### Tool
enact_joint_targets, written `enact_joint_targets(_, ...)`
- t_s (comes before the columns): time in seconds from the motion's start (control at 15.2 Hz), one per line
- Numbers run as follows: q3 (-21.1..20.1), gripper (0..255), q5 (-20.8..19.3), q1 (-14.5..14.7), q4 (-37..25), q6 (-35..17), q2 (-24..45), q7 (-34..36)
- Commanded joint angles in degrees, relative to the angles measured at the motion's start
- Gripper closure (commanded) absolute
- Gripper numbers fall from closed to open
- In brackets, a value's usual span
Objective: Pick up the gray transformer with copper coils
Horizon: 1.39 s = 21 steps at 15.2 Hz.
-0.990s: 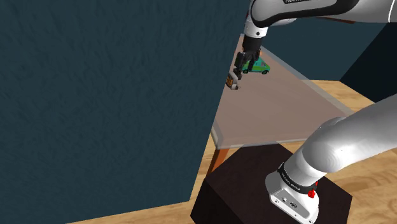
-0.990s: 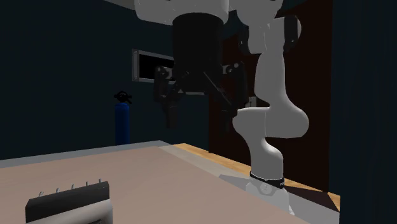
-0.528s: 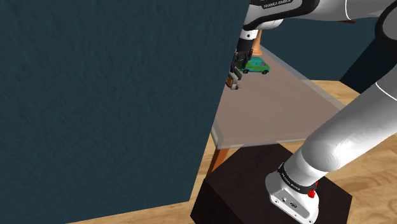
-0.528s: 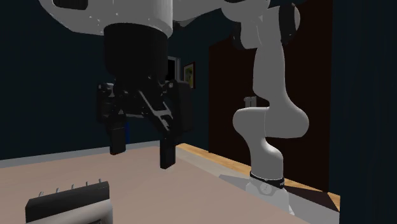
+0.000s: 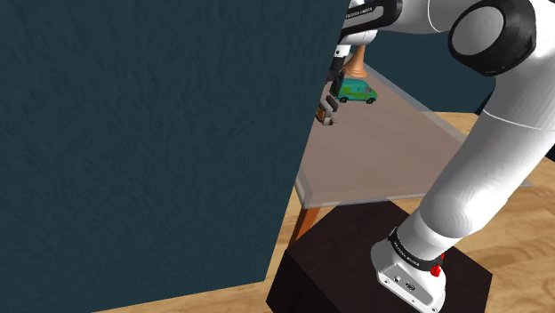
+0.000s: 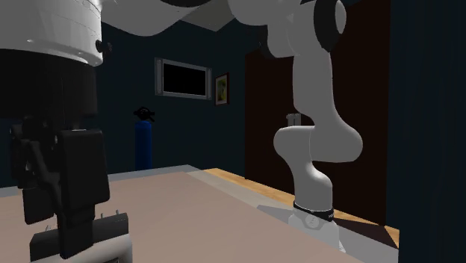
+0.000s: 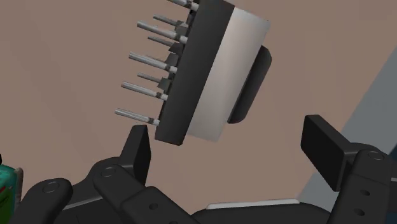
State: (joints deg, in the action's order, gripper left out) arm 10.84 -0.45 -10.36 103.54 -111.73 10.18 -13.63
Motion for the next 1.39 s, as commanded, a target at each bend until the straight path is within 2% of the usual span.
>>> enact_joint_targets(0.0, 0.4, 0, 0.7, -0.8, -2.5, -0.3, 2.7, -0.8)
enact_joint_targets(0.46, 0.3, 0, 1.1, -0.9, 1.0, -5.6, 4.5, -0.9)
enact_joint_targets(0.59, 0.3, 0, 1.1, -0.9, 1.0, -5.6, 4.5, -0.9)
enact_joint_targets(0.66, 0.3, 255, 1.1, -0.9, 1.0, -5.6, 4.5, -0.9)
enact_joint_targets(1.32, 0.3, 255, 1.0, -0.9, 0.6, -4.9, 4.2, -0.9)
